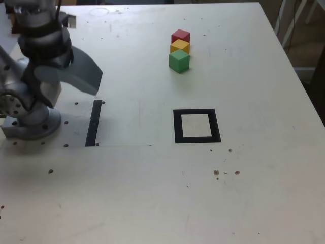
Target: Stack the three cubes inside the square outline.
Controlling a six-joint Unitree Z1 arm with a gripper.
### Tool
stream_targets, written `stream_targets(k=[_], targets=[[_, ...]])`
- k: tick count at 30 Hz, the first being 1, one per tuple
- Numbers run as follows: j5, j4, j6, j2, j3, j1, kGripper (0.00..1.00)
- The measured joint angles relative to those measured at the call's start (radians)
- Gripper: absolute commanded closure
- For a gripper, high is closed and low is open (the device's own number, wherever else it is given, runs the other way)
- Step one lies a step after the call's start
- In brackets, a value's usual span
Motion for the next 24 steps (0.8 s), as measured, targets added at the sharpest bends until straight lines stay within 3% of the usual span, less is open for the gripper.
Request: stream_targets(k=[6, 16, 24], targets=[[0.044, 0.027, 0.107, 0.049, -0.128, 0.102, 0.03], [0.047, 0.059, 0.26, 0.238, -0.374, 0.185, 0.03], [0.045, 0.133, 0.512, 0.466, -0.624, 0.318, 0.03]])
